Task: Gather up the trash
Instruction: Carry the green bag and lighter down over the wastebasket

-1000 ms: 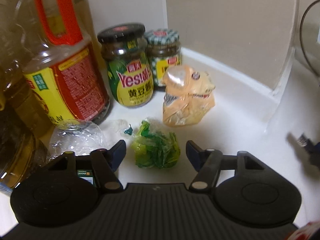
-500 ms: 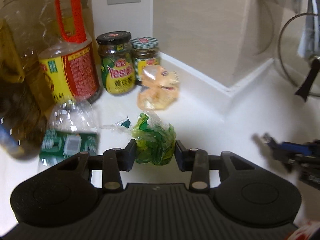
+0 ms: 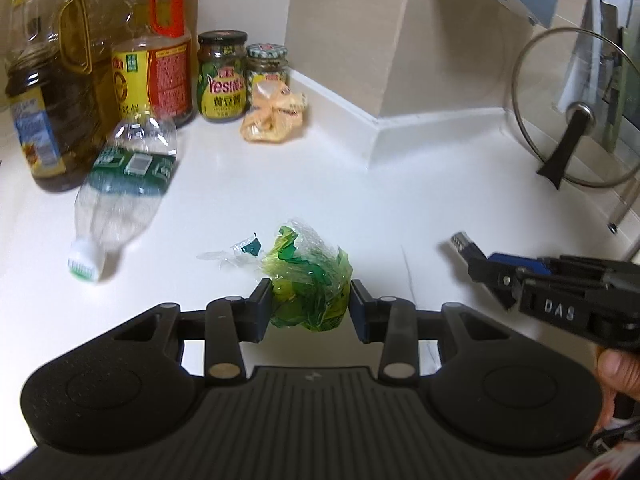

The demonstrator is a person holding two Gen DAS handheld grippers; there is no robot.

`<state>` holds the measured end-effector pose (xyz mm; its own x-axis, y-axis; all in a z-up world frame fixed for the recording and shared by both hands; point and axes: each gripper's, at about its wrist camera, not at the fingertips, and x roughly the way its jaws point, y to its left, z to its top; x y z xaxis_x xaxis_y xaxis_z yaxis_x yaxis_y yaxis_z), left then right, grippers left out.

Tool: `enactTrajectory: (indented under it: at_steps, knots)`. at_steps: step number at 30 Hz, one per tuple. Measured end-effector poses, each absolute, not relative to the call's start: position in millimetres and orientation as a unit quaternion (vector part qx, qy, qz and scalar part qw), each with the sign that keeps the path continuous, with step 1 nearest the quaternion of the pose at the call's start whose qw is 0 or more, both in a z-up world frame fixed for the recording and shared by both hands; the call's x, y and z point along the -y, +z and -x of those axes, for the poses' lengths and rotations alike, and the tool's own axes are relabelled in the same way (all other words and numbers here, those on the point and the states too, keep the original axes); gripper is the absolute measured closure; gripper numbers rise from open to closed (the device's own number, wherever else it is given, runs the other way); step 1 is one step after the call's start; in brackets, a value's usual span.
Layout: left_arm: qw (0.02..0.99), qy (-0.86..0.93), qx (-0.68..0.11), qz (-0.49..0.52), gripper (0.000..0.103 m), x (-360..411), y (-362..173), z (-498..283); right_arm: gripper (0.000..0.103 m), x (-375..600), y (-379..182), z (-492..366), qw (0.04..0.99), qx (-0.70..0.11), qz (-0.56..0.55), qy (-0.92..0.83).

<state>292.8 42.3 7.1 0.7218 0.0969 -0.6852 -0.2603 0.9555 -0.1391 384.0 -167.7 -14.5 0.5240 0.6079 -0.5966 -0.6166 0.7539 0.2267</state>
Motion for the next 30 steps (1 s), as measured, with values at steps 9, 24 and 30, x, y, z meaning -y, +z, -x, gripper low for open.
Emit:
enactTrajectory:
  at_steps: [9,24,30]
  knots:
    - [0.925,0.030,-0.365,0.103,0.067,-17.1,8.6,-235.1,0.081,189.2,2.4,-315.6,0.888,-0.334,-0.016,0.317]
    - [0.909,-0.034,-0.400,0.113,0.067,-3.1,-18.5,-130.3,0.081,173.1,-21.4,-178.3,0.865,-0.384,0.034,0.321]
    - [0.893,-0.023,-0.432,0.126,0.067,2.5,-46.0,-119.8,0.081,166.2,-60.7,-168.7,0.846,-0.401,0.092,0.339]
